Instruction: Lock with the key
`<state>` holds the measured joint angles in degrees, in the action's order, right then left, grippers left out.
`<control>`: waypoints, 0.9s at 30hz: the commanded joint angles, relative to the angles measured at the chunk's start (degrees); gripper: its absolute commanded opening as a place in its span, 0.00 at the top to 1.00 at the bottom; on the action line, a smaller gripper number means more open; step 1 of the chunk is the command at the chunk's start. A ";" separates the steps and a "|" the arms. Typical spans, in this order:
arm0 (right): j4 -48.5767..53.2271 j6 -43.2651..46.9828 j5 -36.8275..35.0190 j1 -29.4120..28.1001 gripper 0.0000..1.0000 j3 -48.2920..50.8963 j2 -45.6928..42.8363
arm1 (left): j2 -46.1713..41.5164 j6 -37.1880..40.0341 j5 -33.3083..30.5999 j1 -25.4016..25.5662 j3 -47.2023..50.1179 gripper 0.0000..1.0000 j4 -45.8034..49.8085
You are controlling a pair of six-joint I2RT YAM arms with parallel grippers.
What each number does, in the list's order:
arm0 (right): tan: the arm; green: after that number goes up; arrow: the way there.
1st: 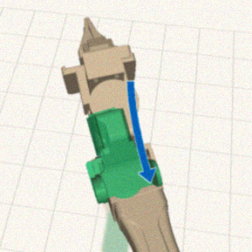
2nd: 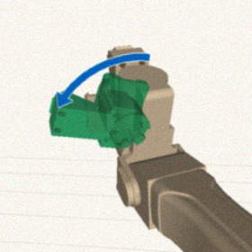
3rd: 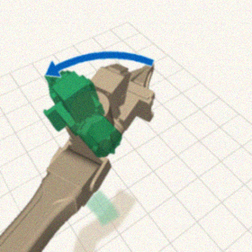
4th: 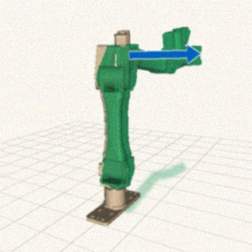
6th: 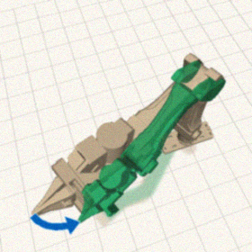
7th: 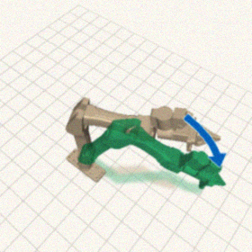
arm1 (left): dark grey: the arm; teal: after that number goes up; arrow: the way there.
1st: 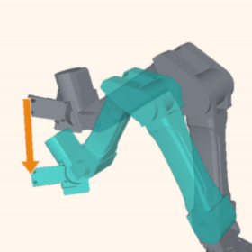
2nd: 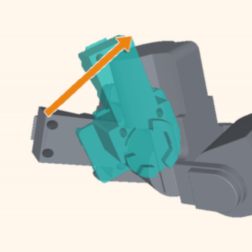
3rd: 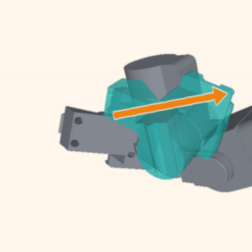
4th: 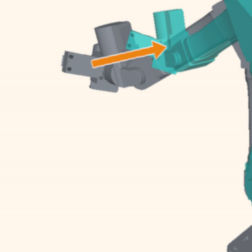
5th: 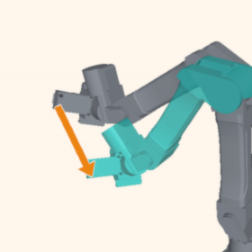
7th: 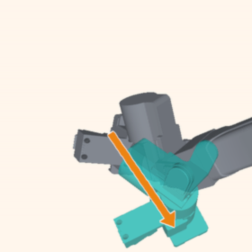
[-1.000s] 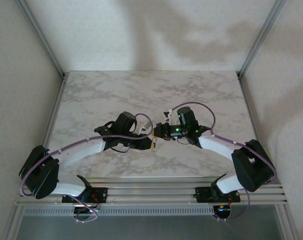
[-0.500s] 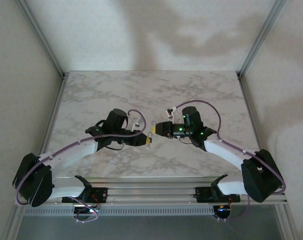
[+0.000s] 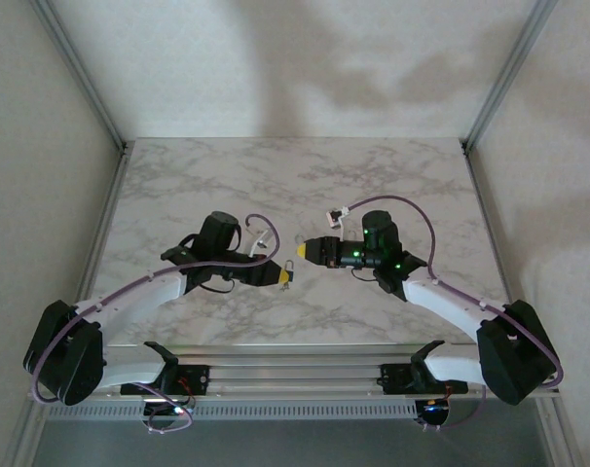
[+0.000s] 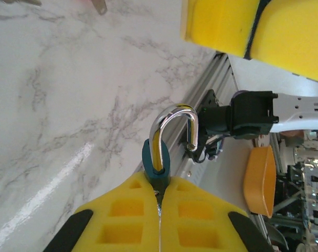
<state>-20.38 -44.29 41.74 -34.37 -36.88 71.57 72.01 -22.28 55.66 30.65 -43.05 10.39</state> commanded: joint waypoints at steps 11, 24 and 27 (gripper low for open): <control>-4.02 2.61 4.58 -2.66 0.75 -1.09 4.40 | 0.09 -1.03 5.43 0.20 1.47 1.00 -5.41; -1.82 4.90 3.90 -4.24 0.80 -2.13 5.04 | -0.51 -0.75 5.25 -0.33 1.70 1.00 -5.29; -1.25 5.35 3.17 -4.26 0.82 -2.01 4.72 | -1.02 -1.30 6.18 -0.33 2.22 1.00 -6.05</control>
<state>-22.44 -40.69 45.04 -38.04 -37.21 76.09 72.14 -22.96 59.20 30.63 -41.52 6.76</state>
